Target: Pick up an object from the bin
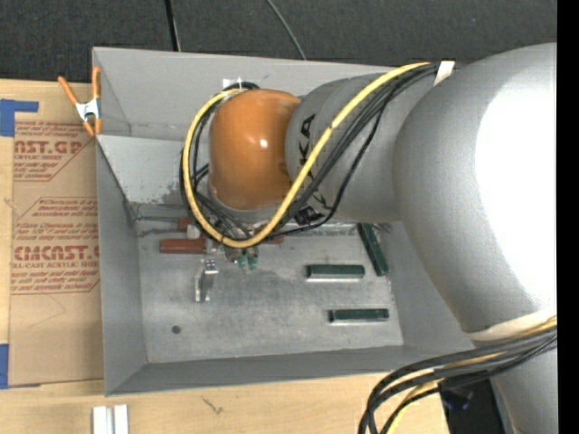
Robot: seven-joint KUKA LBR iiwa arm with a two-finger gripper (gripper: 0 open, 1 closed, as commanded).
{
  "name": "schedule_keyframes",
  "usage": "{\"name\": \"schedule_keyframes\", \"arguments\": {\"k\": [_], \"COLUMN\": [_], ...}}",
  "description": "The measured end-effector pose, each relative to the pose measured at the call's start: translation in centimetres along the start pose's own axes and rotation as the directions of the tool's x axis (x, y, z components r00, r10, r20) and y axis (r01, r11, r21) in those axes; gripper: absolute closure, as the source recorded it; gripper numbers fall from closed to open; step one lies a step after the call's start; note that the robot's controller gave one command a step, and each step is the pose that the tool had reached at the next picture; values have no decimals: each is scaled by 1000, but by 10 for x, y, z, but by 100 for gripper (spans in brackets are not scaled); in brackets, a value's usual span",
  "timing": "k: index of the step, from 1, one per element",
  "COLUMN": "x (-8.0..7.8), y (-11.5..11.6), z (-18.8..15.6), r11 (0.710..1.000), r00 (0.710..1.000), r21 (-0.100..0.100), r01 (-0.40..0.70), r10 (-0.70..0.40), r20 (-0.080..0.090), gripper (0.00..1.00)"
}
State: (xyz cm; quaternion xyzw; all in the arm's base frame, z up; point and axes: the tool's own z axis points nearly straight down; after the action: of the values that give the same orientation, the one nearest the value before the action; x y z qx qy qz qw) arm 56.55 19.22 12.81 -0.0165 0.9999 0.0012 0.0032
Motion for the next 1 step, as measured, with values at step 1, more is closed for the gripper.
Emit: {"name": "schedule_keyframes", "arguments": {"k": [1], "x": [-10], "y": [13], "z": [32], "r11": [998], "r00": [998], "r21": [2], "r01": [57], "r10": [-57], "r20": [1], "gripper": [0]}}
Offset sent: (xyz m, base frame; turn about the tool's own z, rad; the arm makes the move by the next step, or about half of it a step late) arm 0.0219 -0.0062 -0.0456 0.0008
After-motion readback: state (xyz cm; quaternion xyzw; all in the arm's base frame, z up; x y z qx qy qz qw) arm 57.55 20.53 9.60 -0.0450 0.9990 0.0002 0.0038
